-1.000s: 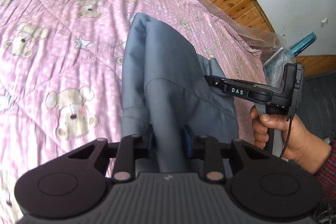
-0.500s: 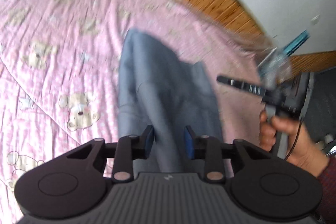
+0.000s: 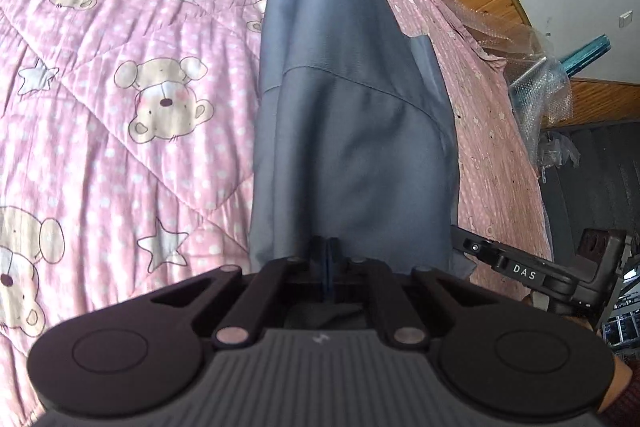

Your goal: Fold clothes

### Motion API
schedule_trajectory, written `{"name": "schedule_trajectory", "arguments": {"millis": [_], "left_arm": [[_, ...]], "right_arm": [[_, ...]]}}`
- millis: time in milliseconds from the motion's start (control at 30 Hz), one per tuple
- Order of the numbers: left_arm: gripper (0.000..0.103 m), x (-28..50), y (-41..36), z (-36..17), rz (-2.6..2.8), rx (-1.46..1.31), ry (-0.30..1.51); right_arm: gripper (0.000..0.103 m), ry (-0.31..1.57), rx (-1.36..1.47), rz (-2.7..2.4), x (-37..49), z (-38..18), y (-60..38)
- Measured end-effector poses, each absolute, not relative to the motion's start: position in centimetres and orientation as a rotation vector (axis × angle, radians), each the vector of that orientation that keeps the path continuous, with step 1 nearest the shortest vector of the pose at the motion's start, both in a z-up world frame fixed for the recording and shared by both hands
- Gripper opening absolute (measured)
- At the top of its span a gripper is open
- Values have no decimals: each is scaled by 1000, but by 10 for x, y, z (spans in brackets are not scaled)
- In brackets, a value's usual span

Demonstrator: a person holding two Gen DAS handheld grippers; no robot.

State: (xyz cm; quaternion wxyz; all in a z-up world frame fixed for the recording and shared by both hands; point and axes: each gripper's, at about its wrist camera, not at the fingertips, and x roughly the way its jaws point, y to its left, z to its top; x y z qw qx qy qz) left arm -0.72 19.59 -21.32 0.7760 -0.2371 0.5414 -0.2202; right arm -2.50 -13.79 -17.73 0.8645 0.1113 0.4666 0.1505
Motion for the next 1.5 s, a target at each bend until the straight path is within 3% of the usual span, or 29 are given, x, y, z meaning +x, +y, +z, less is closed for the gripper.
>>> {"name": "schedule_trajectory", "arguments": {"millis": [67, 100, 133, 167, 233, 300, 400, 500, 567, 633, 700, 767, 800, 833, 900, 933, 967, 1033, 1267, 1333, 1367, 1433, 1500], "left_arm": [[36, -2, 202, -200, -468, -505, 1135], [44, 2, 205, -193, -459, -503, 1110], [60, 5, 209, -186, -450, -500, 1085], [72, 8, 213, -180, -441, -497, 1060], [79, 15, 220, -166, -423, -492, 1011], [80, 29, 224, -164, -406, -495, 989], [77, 51, 217, -188, -391, -514, 1035], [89, 56, 210, -199, -381, -534, 1038], [93, 59, 206, -205, -374, -548, 1041], [98, 62, 201, -212, -367, -561, 1044], [95, 65, 196, -219, -360, -575, 1046], [70, 68, 192, -226, -353, -589, 1049], [66, 66, 189, -224, -341, -577, 1044], [60, 62, 186, -216, -323, -560, 1036], [52, 55, 180, -200, -286, -540, 1024], [46, 51, 177, -192, -268, -536, 1019], [38, 47, 176, -185, -261, -556, 1017], [36, 38, 172, -173, -261, -616, 1009], [37, 35, 93, -149, -248, -705, 997], [46, 44, 59, -163, -263, -682, 1037], [39, 46, 47, -172, -277, -646, 1072], [33, 44, 38, -184, -316, -563, 1130], [35, 36, 53, -178, -357, -558, 1085]], "right_arm": [[27, 970, 249, 318, -25, -175, -145], [44, 967, 257, 320, -25, -173, -148], [58, 956, 269, 321, -24, -170, -152], [63, 931, 295, 320, -21, -160, -159], [71, 916, 349, 316, -8, -152, -168], [77, 927, 385, 314, 9, -156, -173], [78, 976, 426, 304, 33, -177, -170], [80, 1025, 491, 285, 47, -203, -174], [88, 999, 550, 298, 46, -213, -178], [82, 1008, 597, 326, 45, -214, -175], [80, 1045, 627, 419, 43, -216, -165], [69, 1034, 529, 407, 39, -213, -158], [46, 1037, 499, 391, 39, -213, -157], [31, 1053, 501, 366, 42, -213, -161], [8, 1065, 494, 397, 48, -198, -168], [6, 1065, 475, 428, 52, -186, -170], [6, 1055, 433, 472, 57, -170, -170], [5, 1034, 319, 542, 70, -136, -166], [7, 989, -29, 579, 154, -85, -177], [24, 986, -127, 452, 178, -101, -184], [38, 987, -163, 362, 189, -113, -190], [34, 1003, -165, 204, 194, -128, -205], [34, 930, -12, 217, 162, -115, -217]]}}
